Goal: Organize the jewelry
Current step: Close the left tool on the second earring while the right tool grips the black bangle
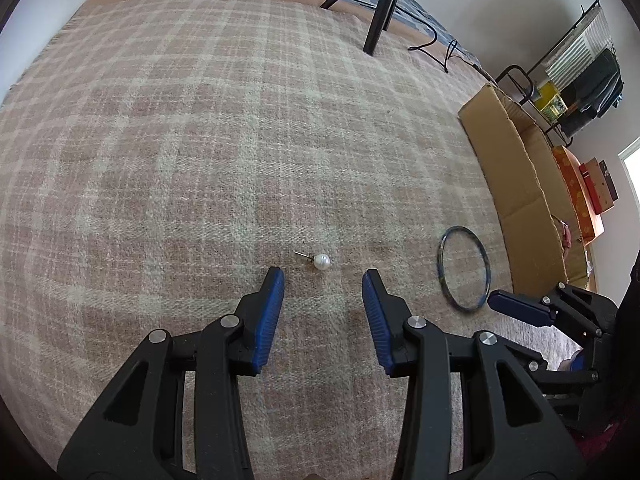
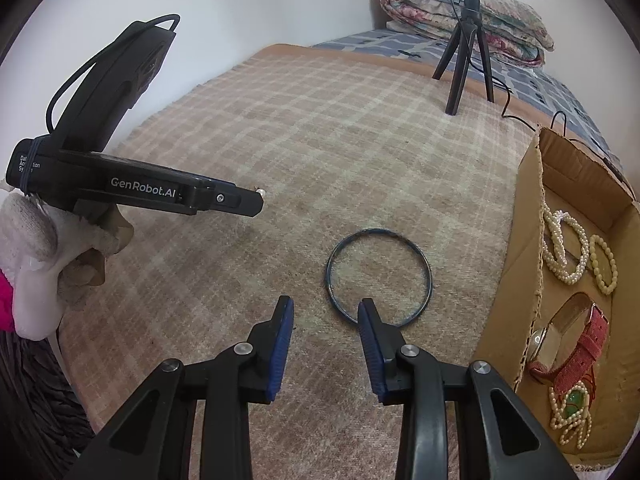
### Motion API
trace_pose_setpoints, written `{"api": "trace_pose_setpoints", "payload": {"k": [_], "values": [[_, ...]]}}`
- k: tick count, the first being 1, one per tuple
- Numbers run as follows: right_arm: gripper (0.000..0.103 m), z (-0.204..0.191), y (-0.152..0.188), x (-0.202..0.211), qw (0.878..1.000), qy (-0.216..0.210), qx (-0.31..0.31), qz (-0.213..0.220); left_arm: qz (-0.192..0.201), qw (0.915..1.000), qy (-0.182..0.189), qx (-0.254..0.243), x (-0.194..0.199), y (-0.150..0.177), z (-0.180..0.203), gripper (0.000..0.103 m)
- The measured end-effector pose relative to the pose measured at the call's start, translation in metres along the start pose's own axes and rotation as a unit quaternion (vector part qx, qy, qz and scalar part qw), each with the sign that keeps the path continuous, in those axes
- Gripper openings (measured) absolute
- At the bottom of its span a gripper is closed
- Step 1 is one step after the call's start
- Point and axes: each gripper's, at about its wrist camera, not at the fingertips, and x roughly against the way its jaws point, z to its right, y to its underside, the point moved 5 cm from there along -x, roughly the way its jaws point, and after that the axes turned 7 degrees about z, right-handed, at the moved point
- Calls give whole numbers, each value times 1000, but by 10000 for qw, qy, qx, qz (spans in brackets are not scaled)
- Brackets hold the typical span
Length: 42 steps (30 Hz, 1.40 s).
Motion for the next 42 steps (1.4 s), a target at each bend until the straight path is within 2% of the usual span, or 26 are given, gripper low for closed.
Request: {"api": "trace_pose_setpoints", "payload": {"k": [3,5,15,19,24,26,30,38,42], "values": [[33,1,-1,-3,10000,-10,7,-16,30,10000,14,36,-3,-3,1,41],[33,0,-1,-7,10000,-4,55,-42,35,10000,8,0,-5,-5,2,32],[33,0,2,-18,9999,7,95,-137,95,9989,-192,-417,-11,-2,12,31],[32,0,1,-24,9998,-5,95,-151,102,9988,-234,-424,-12,-3,10,25],[27,-1,0,-28,9997,19,186,-178,137,9988,-295,-378,-15,-6,6,14],[19,-2,0,-28,9995,57,229,-193,179,9987,-307,-371,-16,-7,6,11],[7,-3,-1,-28,9995,73,233,-197,222,9984,-324,-404,-16,-7,6,9],[7,-5,-1,-27,9992,77,330,-212,177,9972,-404,-601,-8,-7,8,9],[7,-5,-1,-27,9992,53,316,-225,387,9939,-444,-930,3,-11,13,13]]}}
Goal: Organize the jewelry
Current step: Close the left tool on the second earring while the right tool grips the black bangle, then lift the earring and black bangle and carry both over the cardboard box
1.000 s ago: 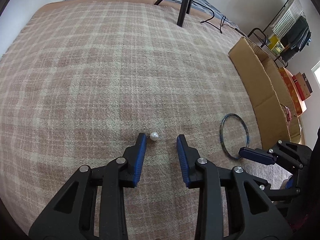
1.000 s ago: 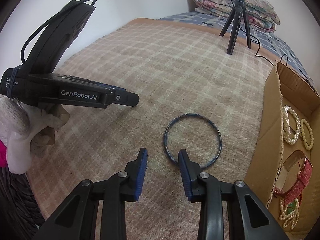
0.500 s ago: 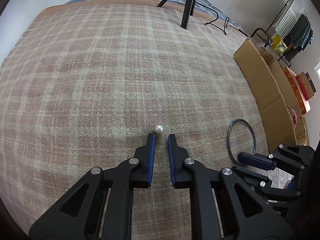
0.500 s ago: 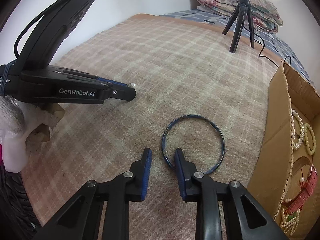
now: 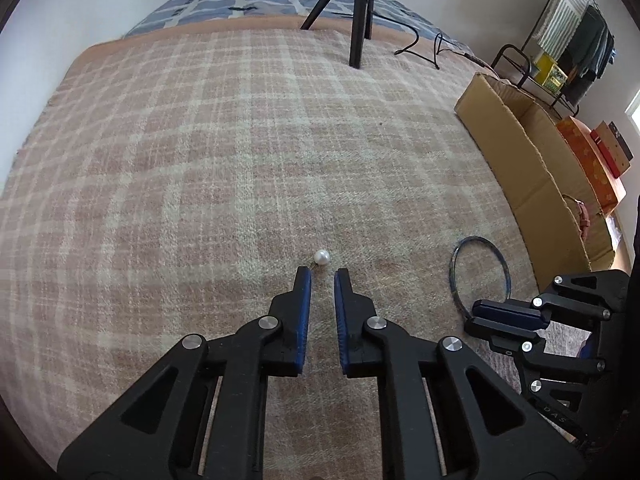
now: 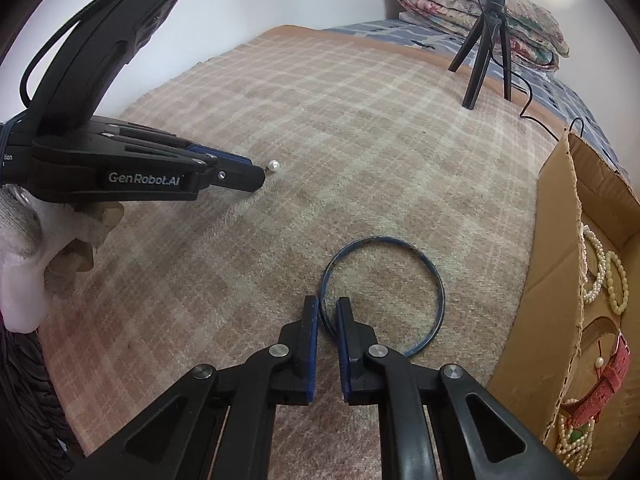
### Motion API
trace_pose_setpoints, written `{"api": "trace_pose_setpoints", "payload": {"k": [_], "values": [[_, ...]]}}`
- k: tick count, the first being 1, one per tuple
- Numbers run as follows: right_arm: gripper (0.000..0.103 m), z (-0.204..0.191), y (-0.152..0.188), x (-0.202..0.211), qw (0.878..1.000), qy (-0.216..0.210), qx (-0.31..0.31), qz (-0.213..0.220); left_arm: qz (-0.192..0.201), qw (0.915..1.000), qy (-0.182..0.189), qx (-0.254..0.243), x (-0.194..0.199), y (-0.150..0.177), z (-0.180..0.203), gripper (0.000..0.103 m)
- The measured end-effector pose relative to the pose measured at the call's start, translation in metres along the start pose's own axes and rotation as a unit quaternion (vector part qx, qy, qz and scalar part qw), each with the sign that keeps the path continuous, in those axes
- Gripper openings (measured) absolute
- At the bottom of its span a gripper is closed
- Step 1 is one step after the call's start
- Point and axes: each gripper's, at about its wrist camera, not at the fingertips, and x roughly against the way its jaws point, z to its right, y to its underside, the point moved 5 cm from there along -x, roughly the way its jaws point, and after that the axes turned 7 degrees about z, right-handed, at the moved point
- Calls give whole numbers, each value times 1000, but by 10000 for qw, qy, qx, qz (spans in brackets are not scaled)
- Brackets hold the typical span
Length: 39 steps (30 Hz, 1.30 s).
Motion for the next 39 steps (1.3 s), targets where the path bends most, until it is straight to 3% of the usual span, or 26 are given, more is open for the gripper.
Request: {"api": "trace_pose_setpoints", "payload": {"k": [2,16,18,20,25,32,39], "values": [[7,0,0,0,10000,-4,3,-7,52,9999,2,-161,-1,-4,3,30],[7,1,3,-1,10000,-55,-63,-25,-25,9984,42,-567,-22,-5,6,30],[8,1,2,-2,10000,-62,-69,-36,-29,9984,54,-554,-23,-5,5,27],[13,0,2,-3,9999,-104,-89,-43,-43,9984,83,-557,-23,-5,5,17],[16,-3,2,-5,10000,-46,-3,-44,-54,9975,62,-705,-24,-2,11,8],[2,-5,0,-1,9999,74,64,-30,-12,9984,45,-570,-19,-5,11,7],[1,-2,-11,18,9994,-49,-198,263,175,9993,90,-319,-1,-14,2,7]]}}
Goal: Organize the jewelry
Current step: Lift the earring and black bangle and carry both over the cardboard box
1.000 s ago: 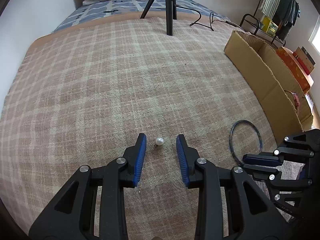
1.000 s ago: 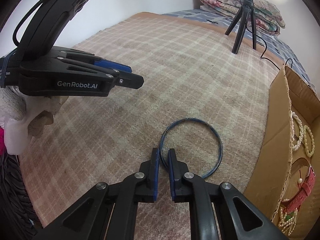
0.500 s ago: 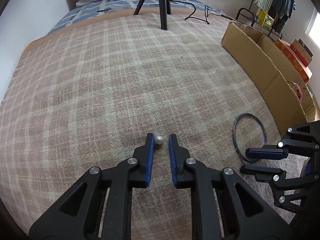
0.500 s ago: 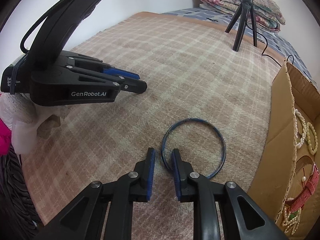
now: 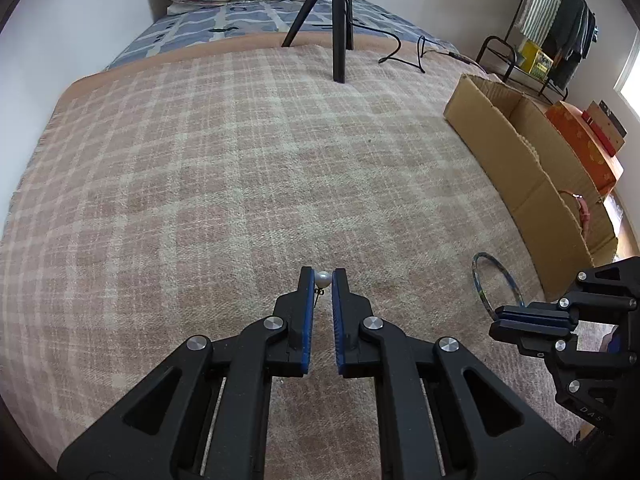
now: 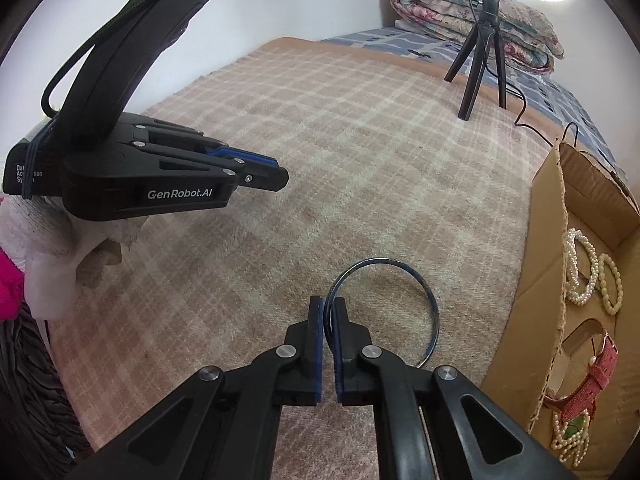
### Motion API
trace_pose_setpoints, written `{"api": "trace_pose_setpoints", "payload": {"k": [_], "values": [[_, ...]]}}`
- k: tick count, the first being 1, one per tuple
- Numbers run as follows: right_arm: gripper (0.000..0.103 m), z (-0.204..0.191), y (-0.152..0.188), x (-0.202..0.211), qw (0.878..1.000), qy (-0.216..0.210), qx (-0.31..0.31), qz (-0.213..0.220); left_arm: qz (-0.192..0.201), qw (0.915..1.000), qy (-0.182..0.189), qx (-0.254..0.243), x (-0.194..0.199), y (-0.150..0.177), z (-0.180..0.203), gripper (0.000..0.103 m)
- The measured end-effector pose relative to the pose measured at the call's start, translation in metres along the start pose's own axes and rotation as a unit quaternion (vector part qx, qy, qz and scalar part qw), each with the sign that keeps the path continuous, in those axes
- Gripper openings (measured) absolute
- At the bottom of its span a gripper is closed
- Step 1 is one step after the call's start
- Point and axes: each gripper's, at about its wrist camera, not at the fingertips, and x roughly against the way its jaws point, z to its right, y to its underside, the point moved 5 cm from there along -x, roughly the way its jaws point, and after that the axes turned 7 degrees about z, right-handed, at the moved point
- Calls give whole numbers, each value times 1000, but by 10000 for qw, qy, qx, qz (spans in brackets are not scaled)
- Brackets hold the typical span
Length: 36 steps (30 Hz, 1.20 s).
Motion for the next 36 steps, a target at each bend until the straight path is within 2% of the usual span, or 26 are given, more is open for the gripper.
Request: {"api": "trace_pose_setpoints", "payload": {"k": [17,27,36], "values": [[1,1,-34,63,9961,-194,-344,783,567,9977,172,338,53,-27,-5,7],[1,26,-45,116,9897,89,-505,1337,768,9955,417,358,68,-41,14,7],[1,79,-51,167,9771,650,-851,1837,850,9927,849,112,73,-53,70,7]]}}
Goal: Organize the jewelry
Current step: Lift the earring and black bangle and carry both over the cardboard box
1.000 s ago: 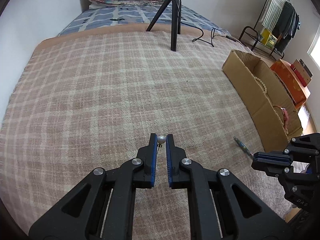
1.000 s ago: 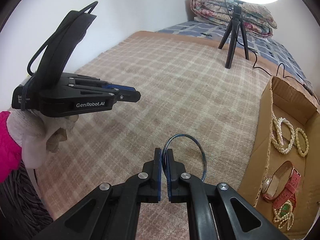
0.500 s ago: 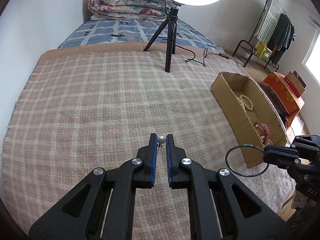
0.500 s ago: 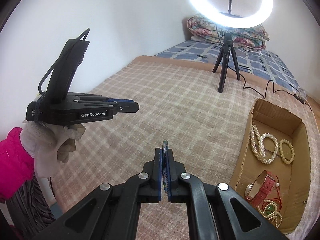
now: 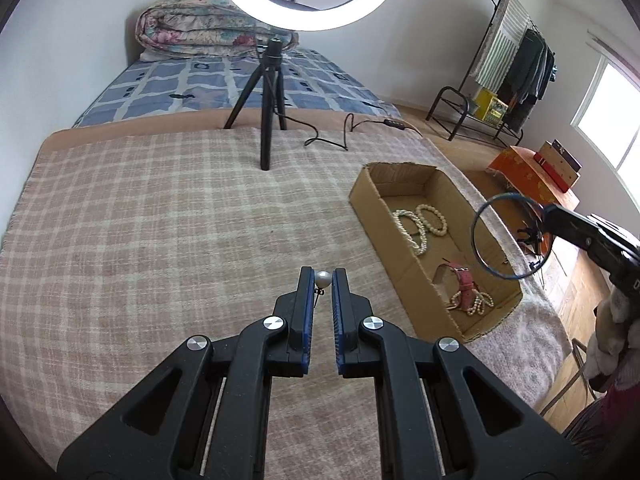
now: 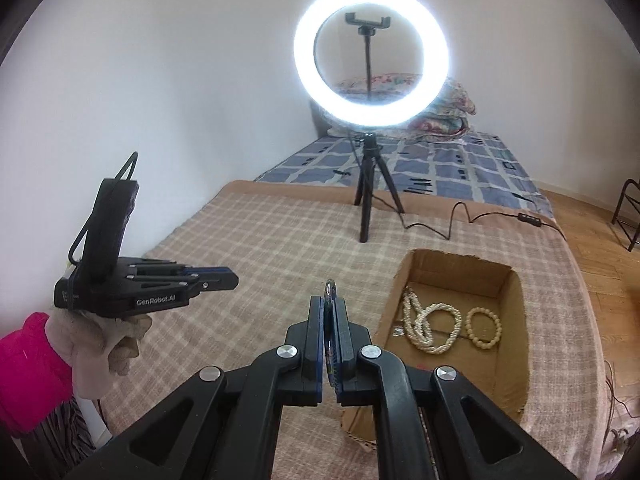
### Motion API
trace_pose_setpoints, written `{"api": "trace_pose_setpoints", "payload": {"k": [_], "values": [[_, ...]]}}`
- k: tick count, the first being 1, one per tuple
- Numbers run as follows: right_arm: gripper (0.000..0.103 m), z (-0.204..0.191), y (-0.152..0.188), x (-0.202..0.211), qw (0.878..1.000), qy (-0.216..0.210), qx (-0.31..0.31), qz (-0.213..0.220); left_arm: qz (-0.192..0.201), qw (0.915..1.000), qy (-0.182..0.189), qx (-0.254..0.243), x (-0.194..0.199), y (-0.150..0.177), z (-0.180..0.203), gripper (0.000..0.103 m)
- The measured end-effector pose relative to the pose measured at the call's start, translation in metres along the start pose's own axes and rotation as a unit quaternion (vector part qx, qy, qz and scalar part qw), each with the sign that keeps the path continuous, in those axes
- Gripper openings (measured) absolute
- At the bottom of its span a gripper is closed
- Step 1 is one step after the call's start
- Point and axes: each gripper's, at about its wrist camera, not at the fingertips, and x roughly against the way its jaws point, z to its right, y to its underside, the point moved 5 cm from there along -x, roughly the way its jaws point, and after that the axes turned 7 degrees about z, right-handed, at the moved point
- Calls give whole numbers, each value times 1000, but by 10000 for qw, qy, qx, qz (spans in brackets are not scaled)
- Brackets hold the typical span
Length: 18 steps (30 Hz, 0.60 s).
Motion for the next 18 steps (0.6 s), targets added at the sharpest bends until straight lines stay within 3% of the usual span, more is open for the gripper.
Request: {"api": "trace_pose_setpoints", "payload": {"k": [8,18], "values": [[1,47,-17,7,9986,464,-172,204,-97,9988,395,-272,-16,1,59,7],[1,98,-15,-12,9959,769,-456,100,-240,9951,850,-448,-40,4,122,7]]}}
